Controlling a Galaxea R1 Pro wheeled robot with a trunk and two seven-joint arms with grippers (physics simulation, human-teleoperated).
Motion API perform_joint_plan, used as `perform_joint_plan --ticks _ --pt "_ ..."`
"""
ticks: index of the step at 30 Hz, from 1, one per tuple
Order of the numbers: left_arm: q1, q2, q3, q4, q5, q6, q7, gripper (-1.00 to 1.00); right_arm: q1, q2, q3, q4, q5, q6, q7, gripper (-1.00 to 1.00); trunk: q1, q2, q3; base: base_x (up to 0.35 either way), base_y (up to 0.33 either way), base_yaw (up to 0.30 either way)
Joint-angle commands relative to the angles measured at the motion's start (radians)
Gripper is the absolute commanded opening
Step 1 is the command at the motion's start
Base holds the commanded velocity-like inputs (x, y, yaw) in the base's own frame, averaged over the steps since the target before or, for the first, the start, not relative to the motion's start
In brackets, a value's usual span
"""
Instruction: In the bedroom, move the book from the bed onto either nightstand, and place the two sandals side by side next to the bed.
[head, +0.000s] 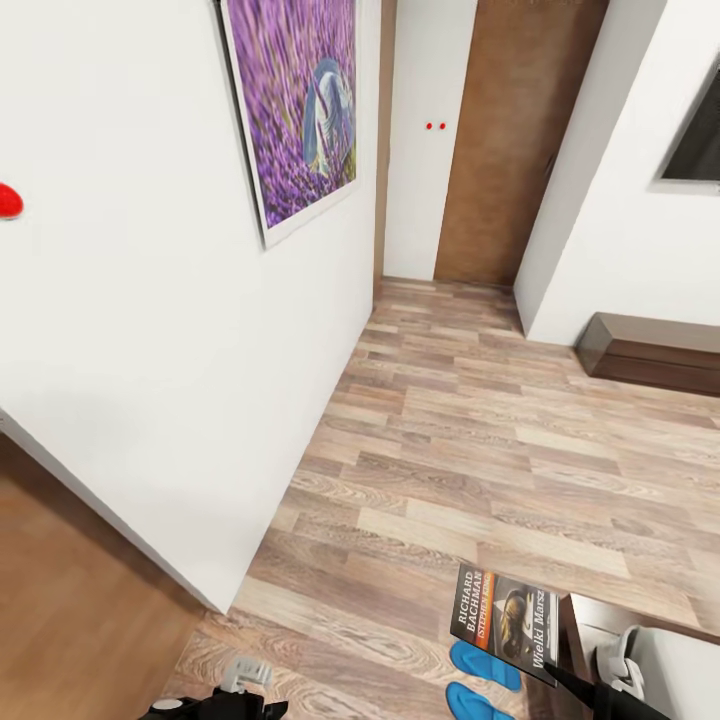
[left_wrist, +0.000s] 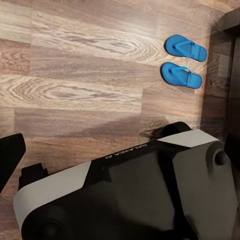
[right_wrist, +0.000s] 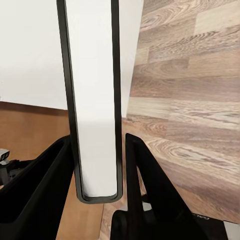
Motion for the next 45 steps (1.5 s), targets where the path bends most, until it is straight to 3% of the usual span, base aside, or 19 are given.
perform_joint_plan --ticks 1,45 --pt "-0.001 0.0 0.003 0.001 -0.009 -0.007 -0.002 1.0 -0.001 -0.001 0.007 0.0 -0.01 0.006 0.002 -1.0 0.001 -0.002 0.0 0.0 0.0 0.0" --pt "0.001 -0.002 0.003 0.001 -0.009 -0.007 -0.002 1.0 -0.001 -0.001 0.007 0.0 -0.01 0.006 0.002 -1.0 0.001 -0.002 0.058 0.0 0.0 -0.002"
